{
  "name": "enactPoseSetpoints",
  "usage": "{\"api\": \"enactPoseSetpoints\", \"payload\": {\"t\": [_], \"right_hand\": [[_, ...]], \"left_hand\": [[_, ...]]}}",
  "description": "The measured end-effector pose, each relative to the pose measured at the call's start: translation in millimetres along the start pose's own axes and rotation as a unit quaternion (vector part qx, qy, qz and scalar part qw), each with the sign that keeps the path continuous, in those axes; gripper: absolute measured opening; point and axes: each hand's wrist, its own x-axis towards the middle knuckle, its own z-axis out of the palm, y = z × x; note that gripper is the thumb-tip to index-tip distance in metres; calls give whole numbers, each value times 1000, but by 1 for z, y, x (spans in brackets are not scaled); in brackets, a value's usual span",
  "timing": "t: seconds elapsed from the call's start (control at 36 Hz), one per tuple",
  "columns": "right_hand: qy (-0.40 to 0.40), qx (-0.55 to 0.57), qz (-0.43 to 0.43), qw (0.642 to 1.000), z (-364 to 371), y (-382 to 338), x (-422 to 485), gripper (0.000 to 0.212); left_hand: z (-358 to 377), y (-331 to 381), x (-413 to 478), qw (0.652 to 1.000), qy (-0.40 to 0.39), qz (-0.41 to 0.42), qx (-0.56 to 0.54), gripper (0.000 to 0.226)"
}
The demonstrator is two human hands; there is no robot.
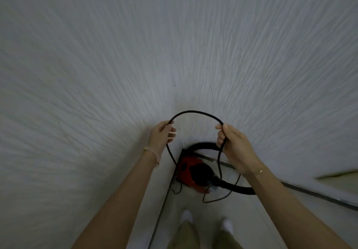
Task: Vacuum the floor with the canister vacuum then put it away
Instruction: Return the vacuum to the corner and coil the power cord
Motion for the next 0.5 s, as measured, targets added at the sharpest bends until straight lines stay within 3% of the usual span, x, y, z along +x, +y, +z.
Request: {"api": "enactPoseSetpoints", "payload": {"t": [0.19,0.31,0.39,0.5], "right_hand": [[21,19,8,1000,-3,5,9,29],[20,-16,24,999,-12,12,9,29],[5,-44,32,999,-21,17,7,30],[-40,-85,39,995,-35,27,4,32]], "left_hand": [[22,-30,3,996,-77,-15,36,31],[27,-55,2,995,-69,-34,64,29],[28,-64,3,995,-33,3,93,21],[31,-65,2,985,-13,95,146,48]]}}
